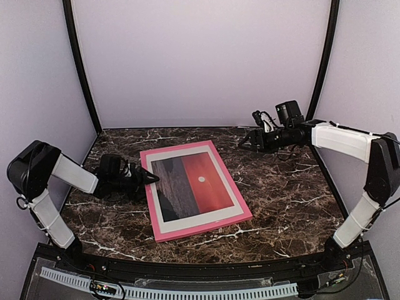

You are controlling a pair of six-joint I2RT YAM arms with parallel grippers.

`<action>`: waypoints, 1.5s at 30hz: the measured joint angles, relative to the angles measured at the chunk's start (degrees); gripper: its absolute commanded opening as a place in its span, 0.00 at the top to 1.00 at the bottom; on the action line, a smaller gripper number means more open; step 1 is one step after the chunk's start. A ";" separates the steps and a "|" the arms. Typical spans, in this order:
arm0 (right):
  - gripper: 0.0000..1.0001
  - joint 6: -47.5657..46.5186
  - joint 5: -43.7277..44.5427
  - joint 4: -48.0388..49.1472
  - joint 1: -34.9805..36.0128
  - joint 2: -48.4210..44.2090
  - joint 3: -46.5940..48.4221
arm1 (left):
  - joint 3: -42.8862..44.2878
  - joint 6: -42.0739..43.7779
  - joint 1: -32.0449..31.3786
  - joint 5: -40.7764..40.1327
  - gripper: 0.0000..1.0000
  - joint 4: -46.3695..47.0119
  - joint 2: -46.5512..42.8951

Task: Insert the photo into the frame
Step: Place the photo frame at the center of the board, then rotate the photo frame at the center of the board.

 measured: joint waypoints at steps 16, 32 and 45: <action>0.23 0.61 3.76 -0.59 1.99 0.04 -4.72 | 6.78 21.77 -0.28 -20.76 0.20 -29.27 -13.07; 0.24 -0.35 8.02 -4.39 24.87 -7.26 -20.96 | 32.89 37.90 6.03 -20.72 0.19 -34.71 -0.90; 0.27 2.49 6.67 -1.33 30.86 -11.65 -30.10 | 54.93 44.50 6.08 -10.25 0.19 -35.54 24.74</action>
